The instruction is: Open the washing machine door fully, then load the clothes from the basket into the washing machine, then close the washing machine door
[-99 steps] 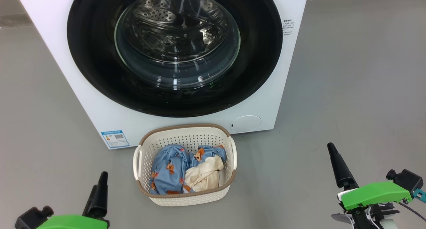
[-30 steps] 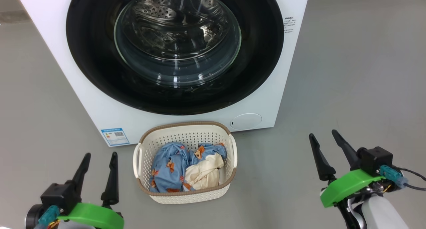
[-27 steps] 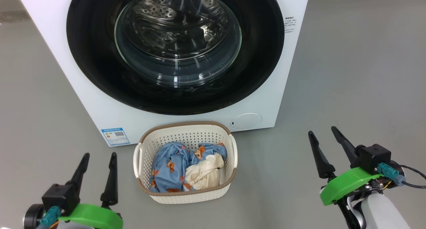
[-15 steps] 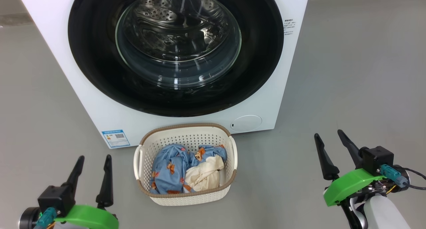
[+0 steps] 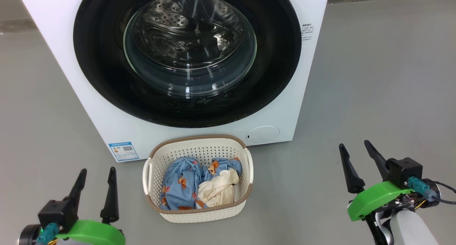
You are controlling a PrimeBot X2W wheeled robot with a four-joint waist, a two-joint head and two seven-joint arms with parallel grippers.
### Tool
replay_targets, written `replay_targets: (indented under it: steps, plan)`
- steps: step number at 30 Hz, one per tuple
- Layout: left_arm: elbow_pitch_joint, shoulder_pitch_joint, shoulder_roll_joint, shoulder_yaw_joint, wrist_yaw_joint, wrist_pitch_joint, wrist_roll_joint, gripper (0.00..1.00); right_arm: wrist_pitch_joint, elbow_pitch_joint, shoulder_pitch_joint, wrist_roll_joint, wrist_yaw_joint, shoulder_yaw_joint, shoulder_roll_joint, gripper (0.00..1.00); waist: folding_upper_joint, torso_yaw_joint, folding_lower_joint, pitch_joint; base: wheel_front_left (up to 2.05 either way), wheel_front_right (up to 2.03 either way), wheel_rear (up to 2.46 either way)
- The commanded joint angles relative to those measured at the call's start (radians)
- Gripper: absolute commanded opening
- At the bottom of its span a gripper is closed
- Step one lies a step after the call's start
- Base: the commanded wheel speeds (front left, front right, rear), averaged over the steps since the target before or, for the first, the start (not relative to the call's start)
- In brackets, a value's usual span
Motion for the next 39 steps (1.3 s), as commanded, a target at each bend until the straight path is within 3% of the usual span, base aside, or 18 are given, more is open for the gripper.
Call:
replay_targets:
  steps: [1, 23, 39]
  plan:
    - [-0.016, -0.045, 0.021, 0.035, -0.003, -0.011, 0.007, 1.0, -0.01, -0.02, -0.019, -0.013, 0.01, 0.018, 0.004, 1.0, 0.0, 0.0, -0.0001, 0.001, 0.0, 0.0, 0.0]
    - [-0.011, -0.048, 0.019, 0.038, -0.003, -0.011, 0.02, 1.0, -0.01, -0.022, -0.026, 0.004, 0.01, 0.011, 0.009, 1.0, 0.0, 0.004, -0.0001, 0.011, 0.08, 0.08, -0.15]
    - [-0.02, -0.057, 0.014, 0.044, -0.003, -0.011, 0.023, 1.0, -0.007, -0.024, -0.037, 0.012, 0.01, 0.009, 0.013, 1.0, 0.0, 0.006, -0.0001, 0.037, 1.03, 1.03, -2.05]
